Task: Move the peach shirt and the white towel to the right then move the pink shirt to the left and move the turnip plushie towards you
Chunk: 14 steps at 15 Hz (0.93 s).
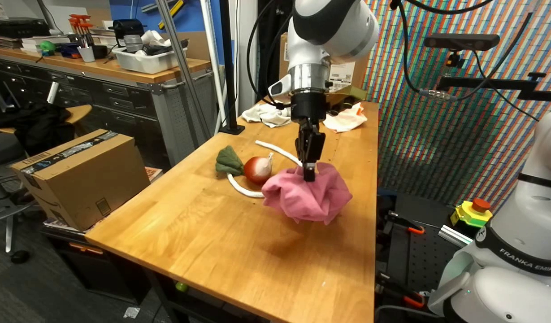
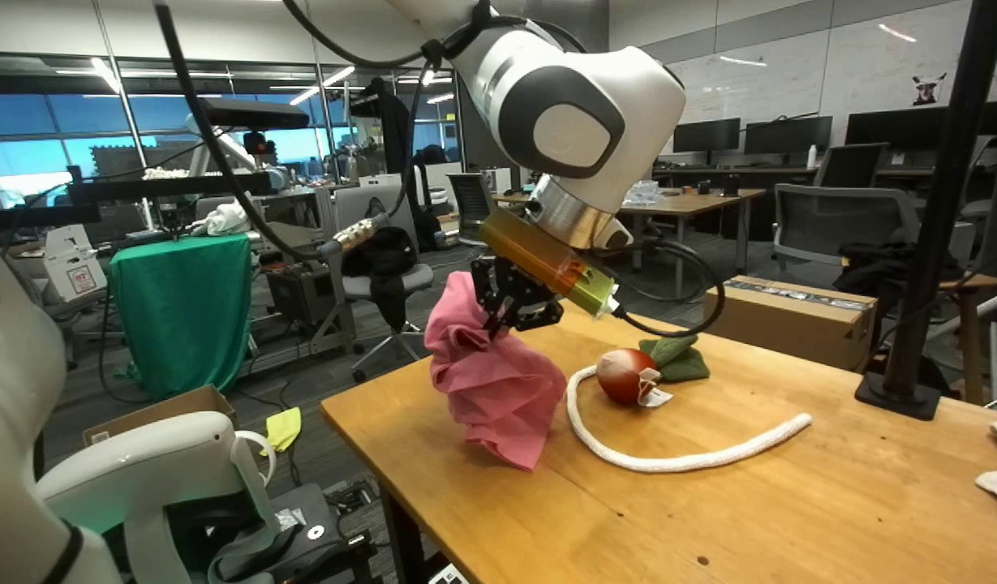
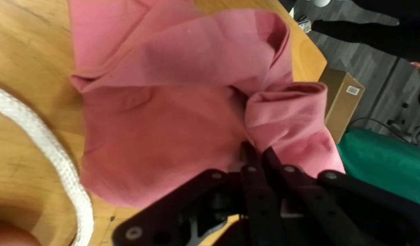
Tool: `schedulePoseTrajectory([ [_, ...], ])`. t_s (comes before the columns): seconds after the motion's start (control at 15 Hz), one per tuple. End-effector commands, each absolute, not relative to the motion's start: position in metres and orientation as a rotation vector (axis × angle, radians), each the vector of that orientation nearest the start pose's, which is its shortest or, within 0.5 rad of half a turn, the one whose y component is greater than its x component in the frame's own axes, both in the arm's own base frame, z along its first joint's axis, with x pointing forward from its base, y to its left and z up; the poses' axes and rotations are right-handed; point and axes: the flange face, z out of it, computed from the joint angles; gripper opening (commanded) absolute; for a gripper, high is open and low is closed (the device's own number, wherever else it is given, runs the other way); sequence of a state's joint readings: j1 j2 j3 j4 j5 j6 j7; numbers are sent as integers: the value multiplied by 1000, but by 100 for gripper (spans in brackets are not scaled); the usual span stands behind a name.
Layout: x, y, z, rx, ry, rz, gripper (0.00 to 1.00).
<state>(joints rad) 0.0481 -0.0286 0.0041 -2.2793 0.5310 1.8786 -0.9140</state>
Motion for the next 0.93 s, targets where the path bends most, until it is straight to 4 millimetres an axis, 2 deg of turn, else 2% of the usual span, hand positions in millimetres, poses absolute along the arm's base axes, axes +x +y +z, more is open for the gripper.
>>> schedulePoseTrajectory([
  [0.0,472,81,342,-2330,-882,198,6],
  [0.33,460,106,342,-2385,-957,182,6],
  [0.6,454,125,345,-2480,-1017,145,6],
  [0.87,441,146,339,-2595,-1104,157,6],
])
